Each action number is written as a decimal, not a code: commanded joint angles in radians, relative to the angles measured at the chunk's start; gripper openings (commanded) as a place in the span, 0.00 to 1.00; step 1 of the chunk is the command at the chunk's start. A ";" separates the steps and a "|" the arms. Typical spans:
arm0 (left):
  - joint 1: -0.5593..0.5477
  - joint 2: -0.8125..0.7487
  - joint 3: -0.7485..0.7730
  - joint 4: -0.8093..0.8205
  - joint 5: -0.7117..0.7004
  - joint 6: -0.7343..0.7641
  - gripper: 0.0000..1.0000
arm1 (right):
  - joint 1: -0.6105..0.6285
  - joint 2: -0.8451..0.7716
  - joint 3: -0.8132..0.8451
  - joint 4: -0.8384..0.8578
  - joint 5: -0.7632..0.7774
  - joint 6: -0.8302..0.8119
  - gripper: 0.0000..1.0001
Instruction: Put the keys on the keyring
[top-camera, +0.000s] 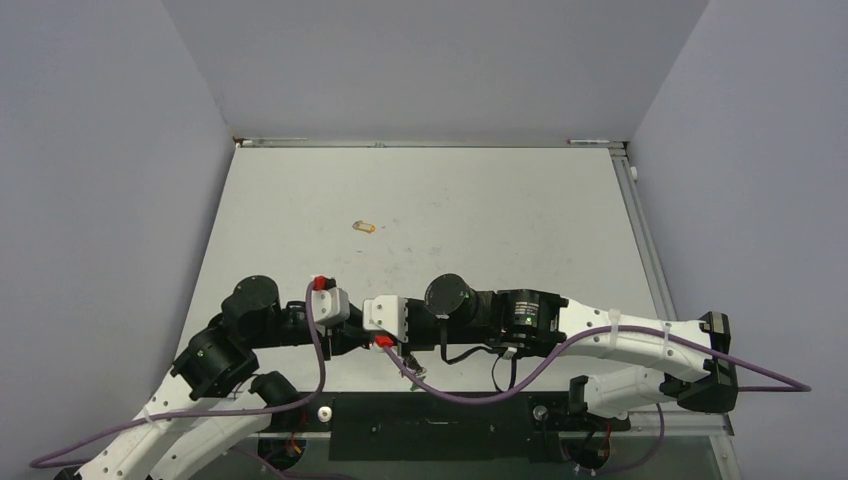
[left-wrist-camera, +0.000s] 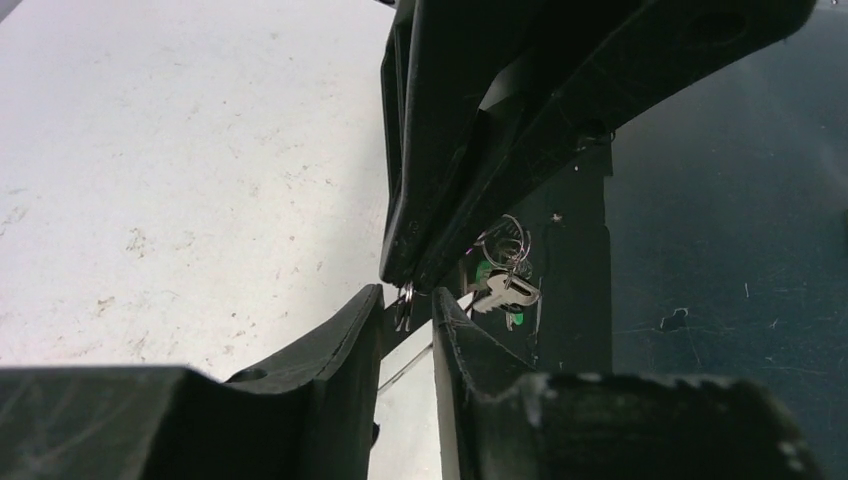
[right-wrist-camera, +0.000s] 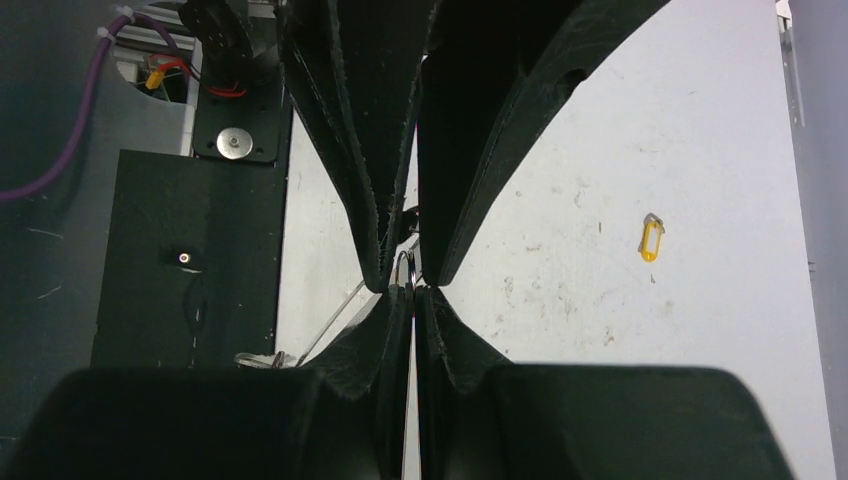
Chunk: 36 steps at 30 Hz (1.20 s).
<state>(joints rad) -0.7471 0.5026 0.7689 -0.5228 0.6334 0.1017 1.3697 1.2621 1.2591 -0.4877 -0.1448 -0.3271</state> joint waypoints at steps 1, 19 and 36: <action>-0.015 0.028 -0.001 0.073 0.007 0.033 0.18 | 0.008 -0.043 0.028 0.041 -0.007 -0.010 0.05; -0.047 -0.086 -0.088 0.243 -0.077 0.016 0.00 | 0.001 -0.335 -0.261 0.358 0.118 0.117 0.69; 0.010 -0.304 -0.217 0.524 -0.041 -0.060 0.00 | -0.011 -0.433 -0.560 0.706 0.063 0.387 0.68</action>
<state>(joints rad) -0.7582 0.2241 0.5659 -0.1925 0.5575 0.0975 1.3621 0.7502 0.7246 0.0715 -0.0296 -0.0399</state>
